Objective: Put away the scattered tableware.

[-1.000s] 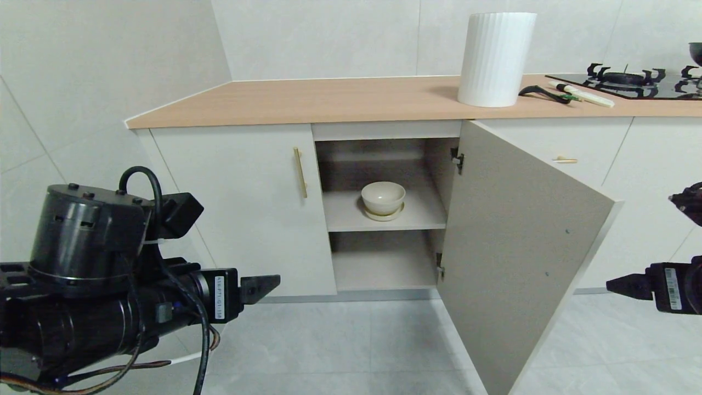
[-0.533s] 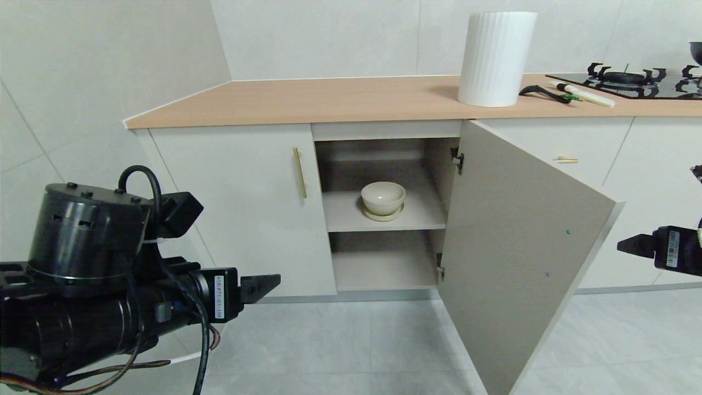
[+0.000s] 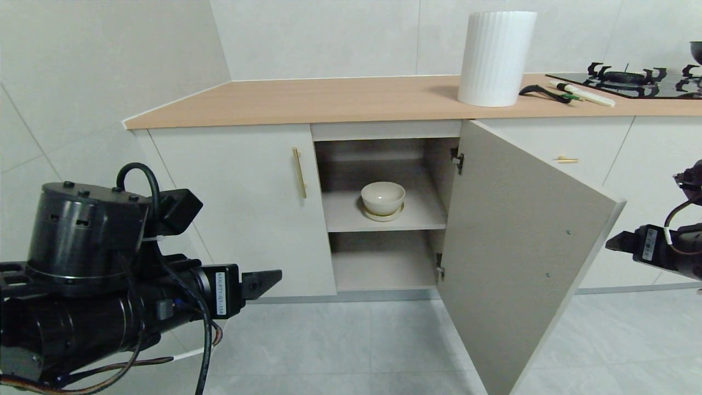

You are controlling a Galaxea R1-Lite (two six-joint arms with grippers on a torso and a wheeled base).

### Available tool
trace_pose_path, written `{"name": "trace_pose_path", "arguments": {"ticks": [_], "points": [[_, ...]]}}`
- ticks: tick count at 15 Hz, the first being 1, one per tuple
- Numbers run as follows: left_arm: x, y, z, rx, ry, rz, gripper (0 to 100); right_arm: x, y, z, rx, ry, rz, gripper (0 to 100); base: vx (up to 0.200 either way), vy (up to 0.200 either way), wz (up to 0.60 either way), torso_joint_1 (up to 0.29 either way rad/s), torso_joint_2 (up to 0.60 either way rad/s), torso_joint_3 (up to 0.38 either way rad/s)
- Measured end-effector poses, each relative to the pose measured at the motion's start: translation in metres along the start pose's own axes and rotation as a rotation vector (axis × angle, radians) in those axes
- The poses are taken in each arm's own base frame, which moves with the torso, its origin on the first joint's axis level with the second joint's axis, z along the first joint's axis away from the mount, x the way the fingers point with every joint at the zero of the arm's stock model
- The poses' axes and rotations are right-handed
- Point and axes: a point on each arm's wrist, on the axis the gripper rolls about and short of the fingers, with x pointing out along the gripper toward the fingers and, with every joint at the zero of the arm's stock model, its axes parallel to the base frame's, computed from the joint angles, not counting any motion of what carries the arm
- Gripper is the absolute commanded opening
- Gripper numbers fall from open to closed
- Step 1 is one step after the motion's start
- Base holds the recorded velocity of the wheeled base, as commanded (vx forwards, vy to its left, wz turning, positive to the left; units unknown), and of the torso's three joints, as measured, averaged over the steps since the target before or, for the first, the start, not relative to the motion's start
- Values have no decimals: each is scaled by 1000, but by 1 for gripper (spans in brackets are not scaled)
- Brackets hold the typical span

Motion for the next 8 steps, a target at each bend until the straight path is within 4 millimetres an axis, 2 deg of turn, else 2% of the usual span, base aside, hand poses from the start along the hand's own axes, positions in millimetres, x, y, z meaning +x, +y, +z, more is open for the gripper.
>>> {"name": "trace_pose_path", "arguments": {"ticks": [5, 8], "points": [[0, 0, 0, 1, 2, 1, 100, 10, 15, -5, 35, 12, 33, 100, 0, 0, 0, 0, 0, 0], [0, 0, 0, 1, 2, 0, 100, 8, 30, -15, 25, 37, 78, 100, 0, 0, 0, 0, 0, 0]]}}
